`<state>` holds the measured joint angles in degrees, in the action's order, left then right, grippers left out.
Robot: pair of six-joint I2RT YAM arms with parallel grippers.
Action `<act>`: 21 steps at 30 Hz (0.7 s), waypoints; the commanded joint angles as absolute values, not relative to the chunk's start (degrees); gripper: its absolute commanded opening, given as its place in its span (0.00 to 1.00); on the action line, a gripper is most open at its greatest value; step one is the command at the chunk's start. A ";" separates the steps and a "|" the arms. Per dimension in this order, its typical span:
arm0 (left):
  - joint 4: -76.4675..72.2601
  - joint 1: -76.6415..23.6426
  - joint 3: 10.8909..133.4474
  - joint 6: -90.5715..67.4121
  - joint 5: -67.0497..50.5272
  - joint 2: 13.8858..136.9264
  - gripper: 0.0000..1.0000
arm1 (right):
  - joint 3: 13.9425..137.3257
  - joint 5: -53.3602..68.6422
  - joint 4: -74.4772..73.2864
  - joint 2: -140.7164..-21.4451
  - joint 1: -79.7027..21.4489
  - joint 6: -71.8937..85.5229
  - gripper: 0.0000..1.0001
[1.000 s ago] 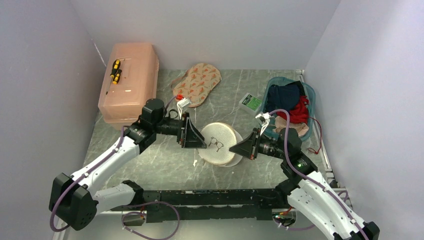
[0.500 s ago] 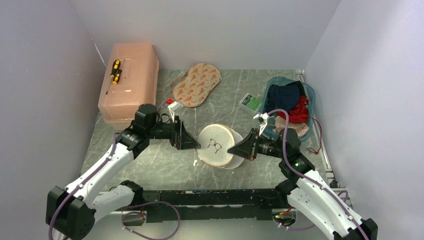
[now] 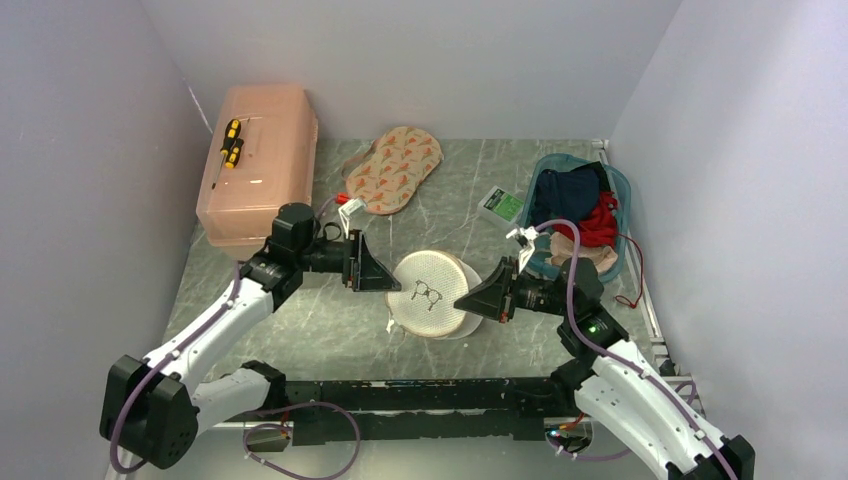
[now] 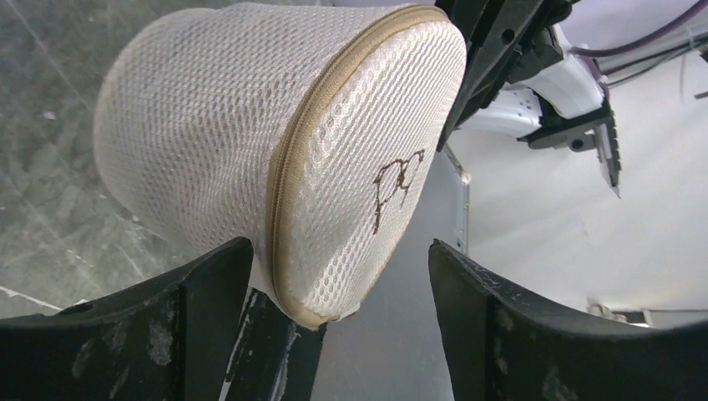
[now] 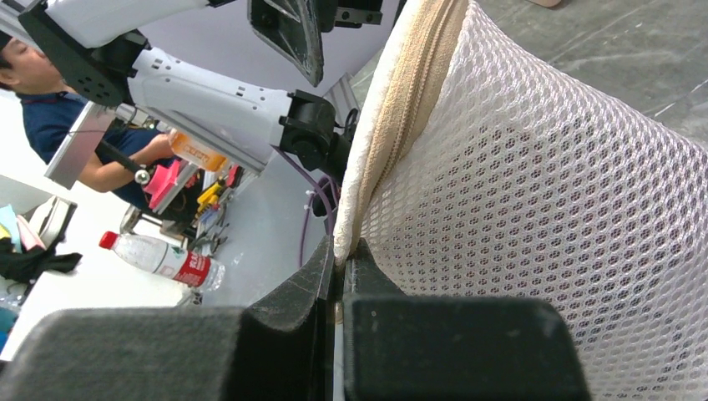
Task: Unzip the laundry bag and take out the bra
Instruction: Adjust the laundry bag.
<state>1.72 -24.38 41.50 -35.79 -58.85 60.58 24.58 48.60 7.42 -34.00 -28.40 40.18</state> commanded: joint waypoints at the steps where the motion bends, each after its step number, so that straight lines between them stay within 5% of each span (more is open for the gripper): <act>1: -1.61 -24.28 42.19 -36.45 -65.53 61.51 0.82 | 25.25 51.07 15.08 -34.55 -28.21 40.76 0.00; 8: 2.11 -24.70 40.41 -34.90 -66.45 61.31 0.76 | 25.25 51.58 17.65 -35.76 -28.21 41.34 0.00; 14: 0.54 -27.10 40.58 -35.48 -66.56 61.82 0.56 | 25.08 52.26 20.94 -38.24 -28.22 42.33 0.00; 21: -4.25 -28.40 40.25 -37.93 -65.74 61.82 0.18 | 26.44 52.07 19.94 -39.55 -28.21 41.49 0.00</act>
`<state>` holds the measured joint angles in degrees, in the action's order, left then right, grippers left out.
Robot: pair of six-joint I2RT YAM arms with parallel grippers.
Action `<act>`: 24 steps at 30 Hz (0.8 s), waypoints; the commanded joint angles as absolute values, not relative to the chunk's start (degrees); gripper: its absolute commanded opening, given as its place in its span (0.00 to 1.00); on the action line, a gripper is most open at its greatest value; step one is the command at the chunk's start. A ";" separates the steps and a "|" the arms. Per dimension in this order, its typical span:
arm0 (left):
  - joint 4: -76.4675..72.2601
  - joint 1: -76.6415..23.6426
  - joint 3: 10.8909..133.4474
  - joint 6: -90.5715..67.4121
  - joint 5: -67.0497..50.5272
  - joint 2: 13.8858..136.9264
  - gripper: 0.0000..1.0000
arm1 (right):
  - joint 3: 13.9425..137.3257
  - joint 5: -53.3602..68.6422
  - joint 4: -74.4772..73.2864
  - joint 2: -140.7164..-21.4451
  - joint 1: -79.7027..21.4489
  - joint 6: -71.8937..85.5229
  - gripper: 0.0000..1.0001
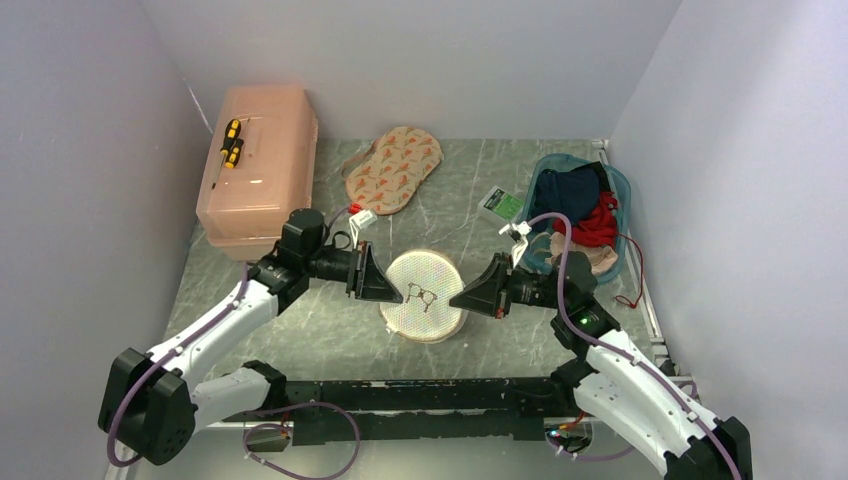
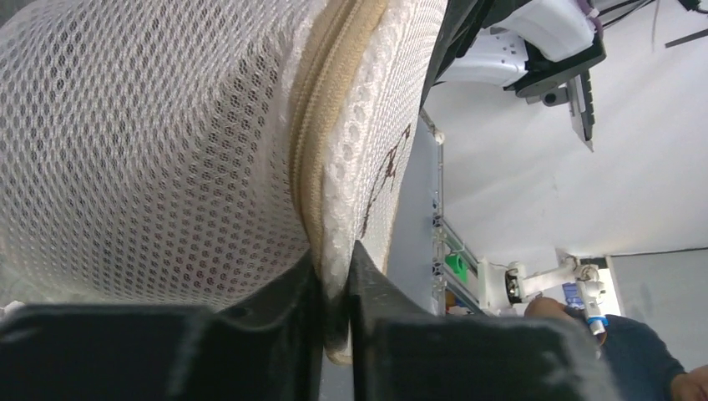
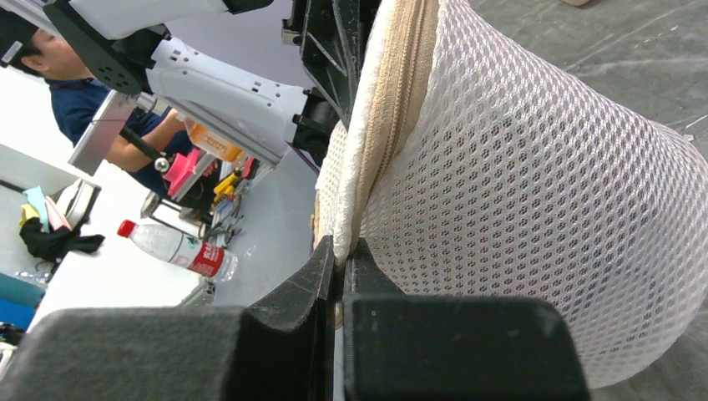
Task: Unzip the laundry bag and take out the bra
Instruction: Adjust the laundry bag.
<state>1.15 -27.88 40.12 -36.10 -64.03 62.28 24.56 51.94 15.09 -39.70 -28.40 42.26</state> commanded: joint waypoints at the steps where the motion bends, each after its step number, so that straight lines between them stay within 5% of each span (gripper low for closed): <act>1: -5.24 -28.39 39.99 -38.58 -65.38 61.46 0.12 | 26.65 51.73 18.90 -39.51 -28.25 41.06 0.00; 4: -7.70 -28.38 39.45 -40.63 -63.25 60.32 0.03 | 28.04 50.20 14.95 -39.55 -28.22 39.39 0.04; 7: -10.16 -28.39 38.67 -42.84 -58.51 59.02 0.03 | 30.64 46.72 8.10 -39.30 -28.21 35.39 0.58; 10: -14.35 -28.39 37.24 -46.71 -51.01 58.64 0.03 | 33.23 38.96 1.19 -38.71 -28.22 30.43 0.83; 16: -35.02 -28.48 29.29 -58.24 -33.25 59.60 0.03 | 35.79 25.37 -6.14 -36.74 -28.40 27.02 0.99; 24: -44.03 -28.56 24.88 -64.95 -16.03 62.26 0.03 | 36.32 3.17 -8.69 -35.62 -32.08 29.63 1.00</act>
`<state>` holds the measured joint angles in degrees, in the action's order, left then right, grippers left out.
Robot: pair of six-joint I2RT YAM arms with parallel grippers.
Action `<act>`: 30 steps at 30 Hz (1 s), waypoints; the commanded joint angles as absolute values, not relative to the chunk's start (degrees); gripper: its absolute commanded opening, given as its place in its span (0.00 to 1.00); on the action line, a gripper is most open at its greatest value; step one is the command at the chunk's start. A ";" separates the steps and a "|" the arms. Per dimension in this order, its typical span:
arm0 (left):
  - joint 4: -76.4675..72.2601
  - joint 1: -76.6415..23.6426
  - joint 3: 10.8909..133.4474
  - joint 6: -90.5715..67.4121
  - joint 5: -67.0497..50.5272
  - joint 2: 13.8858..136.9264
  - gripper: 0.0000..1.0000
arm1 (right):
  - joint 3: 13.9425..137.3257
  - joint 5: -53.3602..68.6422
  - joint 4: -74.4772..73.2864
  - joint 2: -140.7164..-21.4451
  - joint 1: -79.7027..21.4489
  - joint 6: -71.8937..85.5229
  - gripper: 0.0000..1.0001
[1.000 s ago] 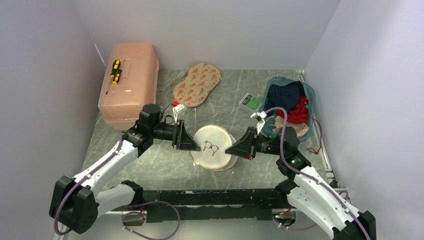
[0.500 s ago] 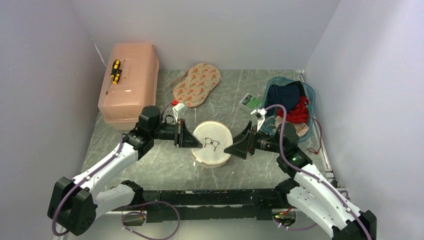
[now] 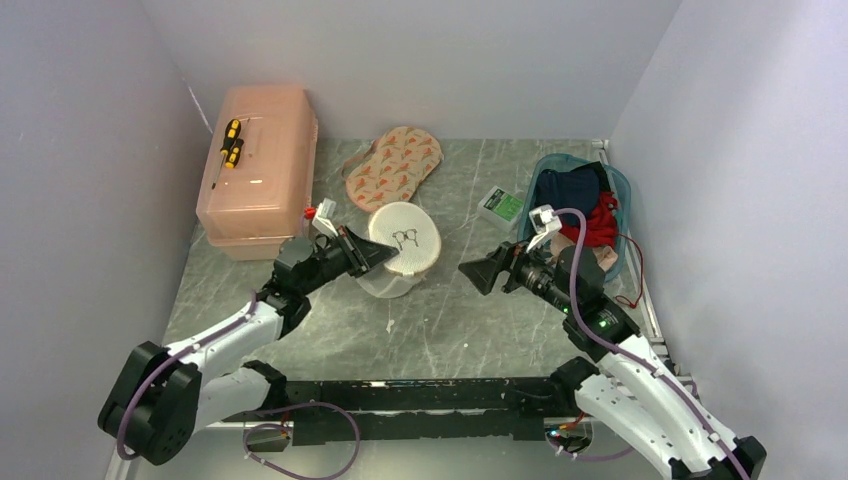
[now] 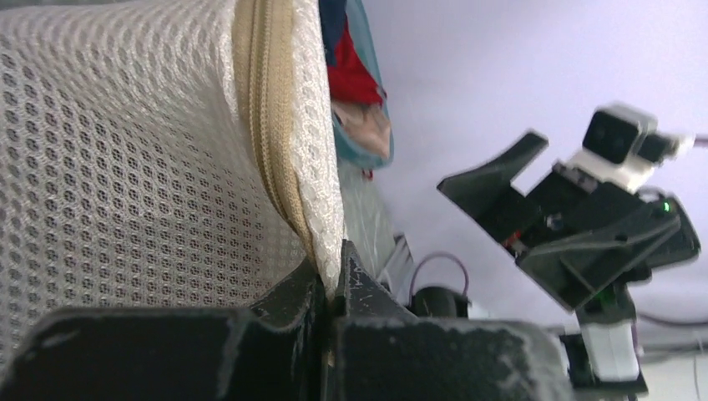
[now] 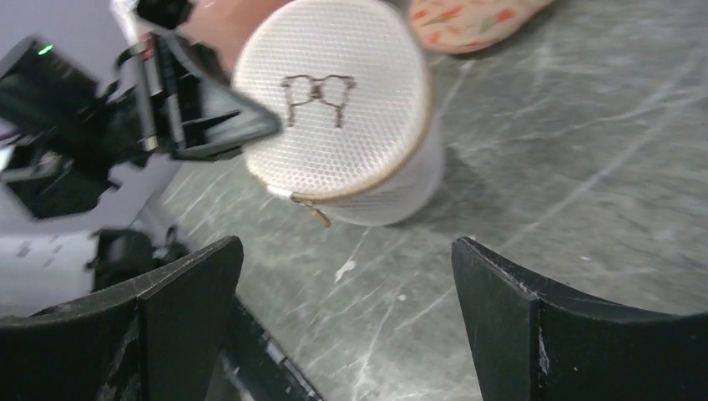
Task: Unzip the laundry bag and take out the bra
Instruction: Adjust the laundry bag.
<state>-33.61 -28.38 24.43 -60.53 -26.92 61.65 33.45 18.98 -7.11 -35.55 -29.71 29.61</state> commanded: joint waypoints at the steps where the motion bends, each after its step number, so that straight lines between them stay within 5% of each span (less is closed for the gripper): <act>1: -43.33 -28.52 25.10 -64.36 -15.29 62.37 0.03 | 36.32 -3.49 -9.83 -36.24 -32.97 30.39 1.00; 7: -32.55 -28.48 25.46 -62.34 -11.03 59.14 0.03 | 28.64 -16.41 -4.00 -33.44 -33.66 38.25 1.00; 13: -23.25 -28.34 24.13 -61.51 -7.81 52.66 0.03 | 28.31 -1.04 -2.52 -36.03 -31.55 32.02 0.99; 17: -18.26 -28.10 26.00 -61.12 -8.51 52.78 0.03 | 28.25 10.63 2.47 -39.73 -33.52 32.41 0.88; 30: -15.88 -26.87 30.42 -65.57 -17.15 59.84 0.03 | 30.80 9.04 12.31 -52.25 -45.89 32.04 0.60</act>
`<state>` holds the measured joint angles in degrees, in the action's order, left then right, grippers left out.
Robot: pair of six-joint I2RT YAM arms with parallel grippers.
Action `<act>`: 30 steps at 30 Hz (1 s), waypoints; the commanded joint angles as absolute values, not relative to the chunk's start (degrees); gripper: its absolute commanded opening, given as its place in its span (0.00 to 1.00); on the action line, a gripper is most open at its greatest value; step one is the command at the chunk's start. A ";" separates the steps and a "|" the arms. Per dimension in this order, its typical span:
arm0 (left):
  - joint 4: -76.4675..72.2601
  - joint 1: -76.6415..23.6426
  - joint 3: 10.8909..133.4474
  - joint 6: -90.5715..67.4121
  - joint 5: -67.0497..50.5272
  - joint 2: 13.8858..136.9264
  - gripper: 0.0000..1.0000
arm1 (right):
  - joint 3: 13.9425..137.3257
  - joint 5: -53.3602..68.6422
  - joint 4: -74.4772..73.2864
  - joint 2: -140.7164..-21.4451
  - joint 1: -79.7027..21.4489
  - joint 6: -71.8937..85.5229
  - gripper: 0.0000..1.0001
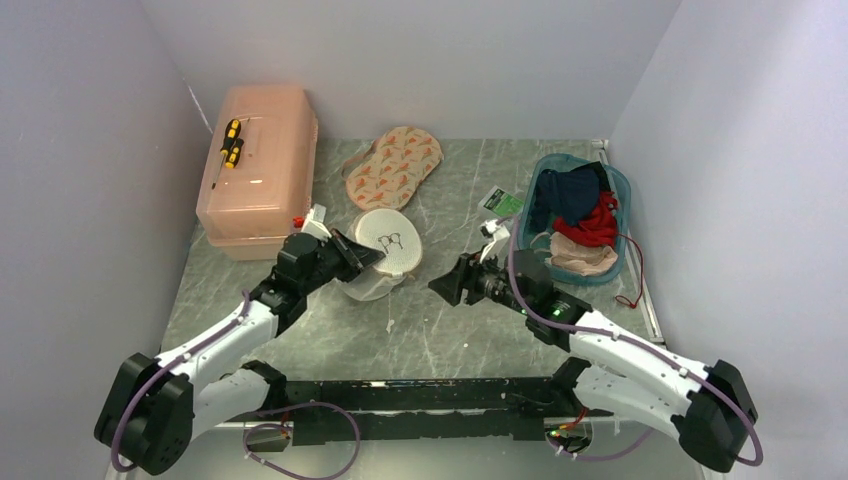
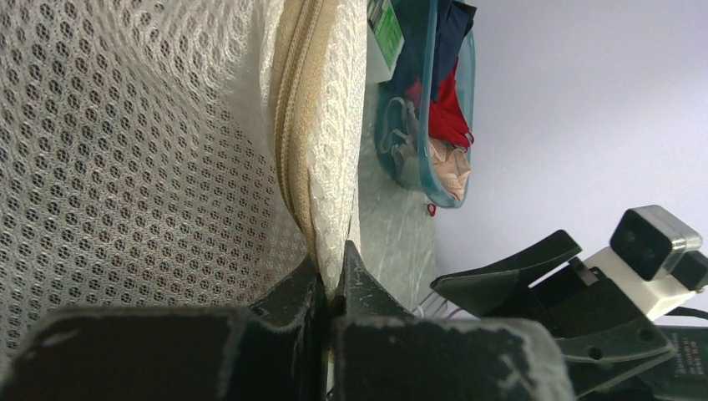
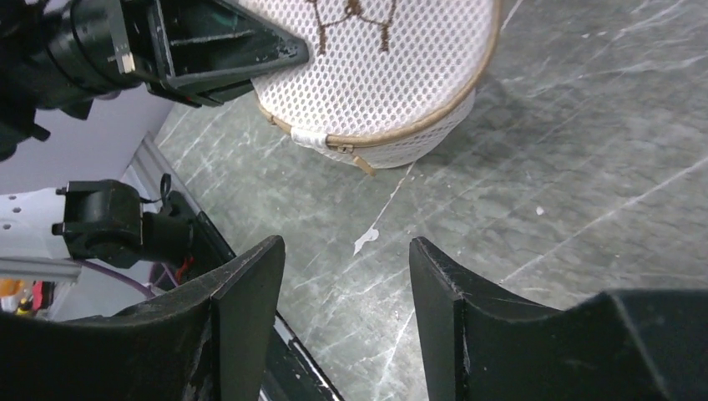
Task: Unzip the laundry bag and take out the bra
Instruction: Adjust the laundry bag, then unzip the laundry bag at the center of the board.
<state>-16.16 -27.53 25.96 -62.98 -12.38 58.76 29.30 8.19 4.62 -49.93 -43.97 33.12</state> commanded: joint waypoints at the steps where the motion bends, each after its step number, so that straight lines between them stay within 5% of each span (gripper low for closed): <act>1: -15.42 -26.63 30.89 -66.34 -18.04 60.13 0.03 | 30.90 9.22 13.06 -52.93 -46.25 31.46 0.60; 19: -18.54 -24.43 31.05 -76.42 -27.31 64.40 0.03 | 33.01 12.97 18.36 -61.75 -46.36 33.29 0.58; 30: -18.80 -24.41 30.67 -76.39 -28.04 64.44 0.03 | 34.43 12.17 17.94 -64.18 -46.41 33.92 0.46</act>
<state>-15.55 -24.64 29.45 -75.90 -26.00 64.69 31.09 12.40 15.27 -63.83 -46.26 33.85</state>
